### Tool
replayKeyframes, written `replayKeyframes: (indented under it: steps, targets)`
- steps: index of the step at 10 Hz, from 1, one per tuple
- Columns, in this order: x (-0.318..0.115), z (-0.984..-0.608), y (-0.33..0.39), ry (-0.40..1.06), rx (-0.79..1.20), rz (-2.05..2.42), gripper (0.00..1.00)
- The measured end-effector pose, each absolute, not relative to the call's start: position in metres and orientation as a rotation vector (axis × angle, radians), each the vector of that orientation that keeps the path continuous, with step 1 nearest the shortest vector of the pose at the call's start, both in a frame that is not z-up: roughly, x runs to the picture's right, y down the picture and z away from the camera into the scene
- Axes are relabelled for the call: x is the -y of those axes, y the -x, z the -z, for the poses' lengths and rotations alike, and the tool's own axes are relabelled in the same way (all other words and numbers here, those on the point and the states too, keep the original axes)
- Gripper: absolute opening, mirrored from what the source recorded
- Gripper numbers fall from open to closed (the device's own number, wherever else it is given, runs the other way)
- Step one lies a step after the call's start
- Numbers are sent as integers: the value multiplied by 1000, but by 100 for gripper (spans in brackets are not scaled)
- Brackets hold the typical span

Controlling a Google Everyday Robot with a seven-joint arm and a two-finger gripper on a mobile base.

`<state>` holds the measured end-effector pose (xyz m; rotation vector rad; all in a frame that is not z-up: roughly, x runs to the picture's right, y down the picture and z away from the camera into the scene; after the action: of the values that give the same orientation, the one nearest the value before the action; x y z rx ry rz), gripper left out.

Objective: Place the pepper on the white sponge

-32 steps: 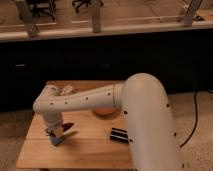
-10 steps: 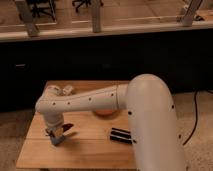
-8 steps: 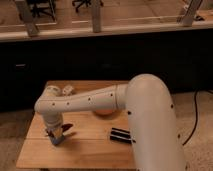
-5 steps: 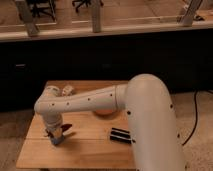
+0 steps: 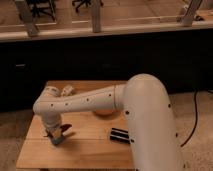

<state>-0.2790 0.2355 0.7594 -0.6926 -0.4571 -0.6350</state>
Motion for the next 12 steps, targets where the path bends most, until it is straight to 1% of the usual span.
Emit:
replayKeyframes:
  steps: [8,9,10,12]
  targets:
    - [-242,-775,291,724,470,656,0]
    - [-243,-776,292,729,474,659,2]
    - [-244,-777,294,737,480,664,11]
    - [-244,-779,295,751,488,667,32]
